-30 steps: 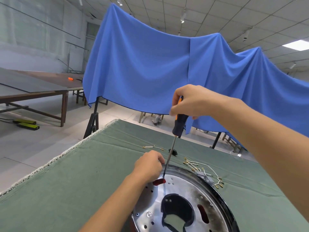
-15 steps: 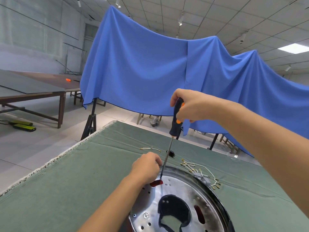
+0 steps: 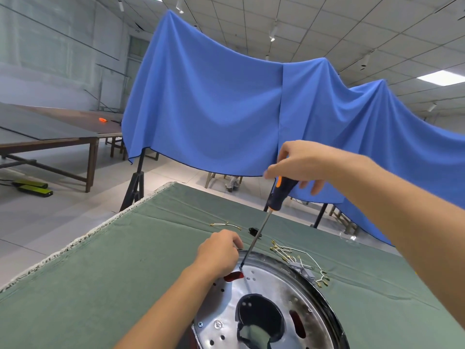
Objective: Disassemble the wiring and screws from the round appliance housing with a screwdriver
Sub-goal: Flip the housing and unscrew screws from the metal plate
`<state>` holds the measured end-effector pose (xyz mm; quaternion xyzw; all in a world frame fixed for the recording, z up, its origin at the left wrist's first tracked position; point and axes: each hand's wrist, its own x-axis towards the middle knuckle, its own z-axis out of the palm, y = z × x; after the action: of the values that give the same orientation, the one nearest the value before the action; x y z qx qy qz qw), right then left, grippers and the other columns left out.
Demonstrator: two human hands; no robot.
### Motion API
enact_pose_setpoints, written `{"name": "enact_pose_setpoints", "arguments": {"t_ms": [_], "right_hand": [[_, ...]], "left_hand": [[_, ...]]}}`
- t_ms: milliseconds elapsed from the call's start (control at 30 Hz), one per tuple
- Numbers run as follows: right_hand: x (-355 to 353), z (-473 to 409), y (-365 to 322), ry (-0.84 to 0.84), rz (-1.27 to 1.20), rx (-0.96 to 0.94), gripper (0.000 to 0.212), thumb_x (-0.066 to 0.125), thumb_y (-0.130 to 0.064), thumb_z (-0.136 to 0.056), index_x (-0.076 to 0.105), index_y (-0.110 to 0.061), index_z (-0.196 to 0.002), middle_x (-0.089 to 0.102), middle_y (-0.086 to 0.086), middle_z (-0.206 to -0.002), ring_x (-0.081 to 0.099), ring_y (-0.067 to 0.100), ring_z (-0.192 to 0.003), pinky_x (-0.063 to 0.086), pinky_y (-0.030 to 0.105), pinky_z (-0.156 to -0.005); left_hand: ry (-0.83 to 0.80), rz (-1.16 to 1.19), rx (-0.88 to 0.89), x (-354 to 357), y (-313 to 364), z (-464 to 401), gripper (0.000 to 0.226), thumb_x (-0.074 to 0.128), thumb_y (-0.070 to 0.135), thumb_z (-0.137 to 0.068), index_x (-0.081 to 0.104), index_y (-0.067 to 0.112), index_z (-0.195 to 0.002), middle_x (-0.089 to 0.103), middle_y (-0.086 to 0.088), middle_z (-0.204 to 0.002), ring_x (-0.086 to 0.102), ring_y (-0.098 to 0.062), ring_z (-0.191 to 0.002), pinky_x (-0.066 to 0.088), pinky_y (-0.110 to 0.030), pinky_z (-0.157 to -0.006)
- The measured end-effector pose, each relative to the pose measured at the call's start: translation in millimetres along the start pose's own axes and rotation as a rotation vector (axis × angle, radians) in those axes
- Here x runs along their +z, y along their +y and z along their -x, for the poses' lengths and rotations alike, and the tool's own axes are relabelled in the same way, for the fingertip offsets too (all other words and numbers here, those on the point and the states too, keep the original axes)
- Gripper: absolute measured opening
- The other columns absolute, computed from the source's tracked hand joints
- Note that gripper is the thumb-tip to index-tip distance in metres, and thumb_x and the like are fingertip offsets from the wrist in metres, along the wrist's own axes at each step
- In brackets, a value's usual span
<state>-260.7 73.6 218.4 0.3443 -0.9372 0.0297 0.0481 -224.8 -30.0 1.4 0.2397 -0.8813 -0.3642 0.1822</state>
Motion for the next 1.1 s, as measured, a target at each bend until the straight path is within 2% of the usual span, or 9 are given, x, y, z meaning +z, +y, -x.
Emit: {"name": "enact_pose_setpoints", "arguments": {"t_ms": [100, 167, 333, 433, 533, 733, 900, 967, 1100], "right_hand": [[9.8, -1.3, 3.5, 0.208, 0.368, 0.091, 0.035, 0.045, -0.035, -0.098, 0.047, -0.016, -0.068, 0.06, 0.005, -0.076, 0.05, 0.019, -0.054, 0.033, 0.024, -0.05], [6.3, -5.1, 5.3, 0.125, 0.218, 0.047, 0.027, 0.044, -0.02, -0.097, 0.049, -0.01, -0.072, 0.062, 0.009, -0.067, 0.054, 0.022, -0.05, 0.041, 0.025, -0.049], [-6.4, 1.0, 3.7, -0.057, -0.228, -0.155, 0.014, 0.061, -0.008, -0.086, 0.053, -0.019, -0.09, 0.062, 0.006, -0.097, 0.064, 0.023, -0.085, 0.058, 0.036, -0.075], [6.2, 1.1, -0.9, 0.076, 0.061, -0.051, 0.036, 0.055, -0.052, -0.089, 0.051, -0.017, -0.087, 0.062, 0.002, -0.082, 0.062, 0.019, -0.066, 0.051, 0.031, -0.055], [14.8, -0.7, 1.0, 0.294, 0.371, 0.024, 0.042, 0.039, -0.043, -0.1, 0.044, -0.013, -0.071, 0.05, 0.003, -0.07, 0.046, 0.018, -0.05, 0.028, 0.026, -0.046], [0.8, -0.6, 2.8, 0.025, -0.234, -0.16, 0.015, 0.049, -0.007, -0.087, 0.052, -0.017, -0.098, 0.061, 0.002, -0.092, 0.061, 0.023, -0.077, 0.055, 0.037, -0.074], [23.6, 8.1, -4.4, 0.348, 0.299, -0.146, 0.036, 0.044, -0.05, -0.096, 0.044, -0.014, -0.098, 0.047, 0.001, -0.082, 0.05, 0.027, -0.081, 0.033, 0.032, -0.054], [26.9, 9.5, -7.9, 0.405, 0.222, -0.166, 0.03, 0.037, -0.039, -0.101, 0.045, -0.01, -0.096, 0.049, 0.004, -0.078, 0.053, 0.03, -0.078, 0.029, 0.03, -0.051], [10.3, 13.3, -15.2, 0.118, -0.179, -0.196, 0.027, 0.048, -0.019, -0.091, 0.049, -0.016, -0.117, 0.058, 0.003, -0.106, 0.058, 0.025, -0.089, 0.05, 0.036, -0.074]], "left_hand": [[-0.005, -0.021, 0.004, -0.3, 0.2, 1.2, 0.04, 0.038, 0.004, -0.089, 0.065, 0.025, -0.109, 0.064, -0.001, -0.117, 0.057, -0.022, -0.108, 0.047, -0.034, -0.09], [-0.004, -0.029, 0.007, -0.6, 0.3, 1.4, 0.041, 0.038, 0.004, -0.088, 0.065, 0.025, -0.109, 0.064, -0.001, -0.117, 0.057, -0.022, -0.108, 0.047, -0.035, -0.09], [0.0, -0.009, 0.011, -0.4, 0.3, 1.6, 0.045, 0.037, 0.0, -0.084, 0.066, 0.028, -0.104, 0.065, 0.0, -0.114, 0.058, -0.02, -0.106, 0.048, -0.036, -0.09], [0.003, -0.011, 0.021, -0.7, 0.5, 2.3, 0.045, 0.038, 0.0, -0.085, 0.069, 0.03, -0.099, 0.066, 0.001, -0.113, 0.059, -0.02, -0.104, 0.05, -0.033, -0.087], [0.015, -0.019, 0.028, -1.4, 0.8, 3.2, 0.048, 0.037, -0.003, -0.083, 0.072, 0.028, -0.093, 0.067, 0.002, -0.112, 0.06, -0.018, -0.103, 0.05, -0.03, -0.083], [0.018, -0.049, 0.035, -0.3, 0.9, 3.0, 0.047, 0.038, -0.003, -0.084, 0.072, 0.027, -0.098, 0.067, 0.002, -0.117, 0.06, -0.019, -0.106, 0.05, -0.032, -0.085], [0.021, -0.057, 0.033, 0.0, 0.5, 2.8, 0.049, 0.037, -0.003, -0.082, 0.072, 0.028, -0.098, 0.065, 0.001, -0.119, 0.059, -0.02, -0.104, 0.047, -0.028, -0.08], [0.018, -0.065, 0.034, 0.4, 0.5, 2.6, 0.049, 0.037, -0.002, -0.082, 0.072, 0.029, -0.098, 0.066, 0.001, -0.116, 0.059, -0.02, -0.101, 0.046, -0.028, -0.077], [0.006, -0.086, 0.034, 0.7, 0.6, 2.6, 0.05, 0.038, -0.002, -0.08, 0.071, 0.029, -0.1, 0.067, 0.002, -0.11, 0.055, -0.019, -0.089, 0.043, -0.027, -0.071]]}}
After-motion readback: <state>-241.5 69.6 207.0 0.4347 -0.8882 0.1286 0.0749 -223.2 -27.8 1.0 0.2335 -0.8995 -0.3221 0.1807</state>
